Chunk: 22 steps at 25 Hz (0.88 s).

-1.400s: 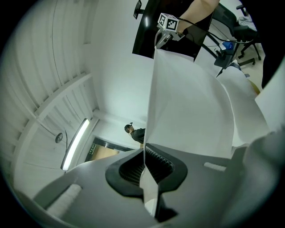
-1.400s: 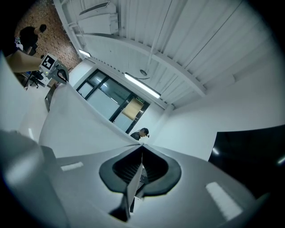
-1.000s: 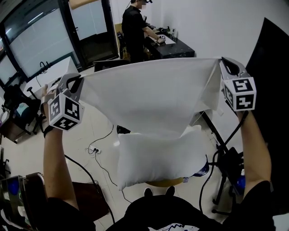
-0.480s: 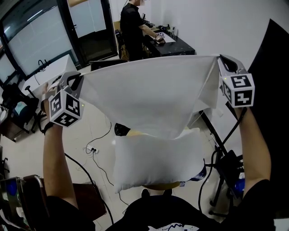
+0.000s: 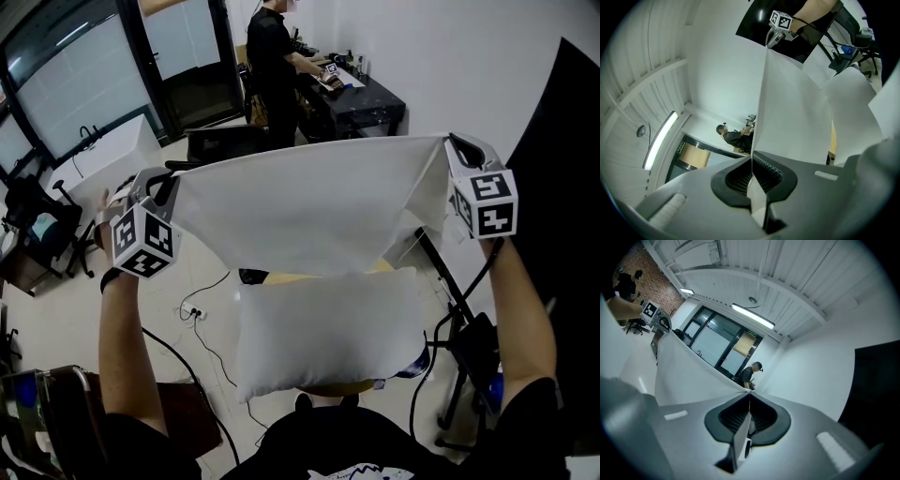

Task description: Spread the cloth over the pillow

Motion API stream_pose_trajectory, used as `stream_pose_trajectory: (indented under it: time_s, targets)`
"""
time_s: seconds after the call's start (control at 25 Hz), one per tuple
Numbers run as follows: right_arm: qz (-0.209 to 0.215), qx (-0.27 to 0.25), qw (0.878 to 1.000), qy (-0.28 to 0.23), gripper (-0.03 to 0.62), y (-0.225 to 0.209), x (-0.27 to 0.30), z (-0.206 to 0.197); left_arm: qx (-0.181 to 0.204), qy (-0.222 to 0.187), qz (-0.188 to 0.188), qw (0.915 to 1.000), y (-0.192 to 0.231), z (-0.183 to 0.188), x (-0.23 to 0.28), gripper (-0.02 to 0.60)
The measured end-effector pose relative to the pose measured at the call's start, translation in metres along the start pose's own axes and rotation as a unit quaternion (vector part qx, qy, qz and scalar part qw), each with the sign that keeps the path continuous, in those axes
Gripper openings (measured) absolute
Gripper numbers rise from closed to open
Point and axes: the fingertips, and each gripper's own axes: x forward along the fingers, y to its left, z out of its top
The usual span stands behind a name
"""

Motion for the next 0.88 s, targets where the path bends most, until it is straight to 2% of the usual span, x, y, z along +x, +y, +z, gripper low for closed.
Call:
stream_pose_trajectory:
  time_s: [0.2, 0.44, 0.88]
  targets:
    - [0.016, -0.008, 1.0, 0.021, 0.011, 0.016, 0.006, -0.023, -0.009, 0.006, -0.025, 0.9996, -0.027, -0.011, 0.009, 0.001]
    - [0.022, 0.0, 0.999, 0.033, 0.011, 0.027, 0.018, -0.032, -0.022, 0.014, -0.037, 0.999, -0.043, -0.02, 0.015, 0.001]
    - [0.049, 0.004, 0.995, 0.085, 0.011, 0.067, 0.024, -0.091, -0.047, 0.025, -0.081, 0.9953, -0.098, -0.041, 0.026, 0.001]
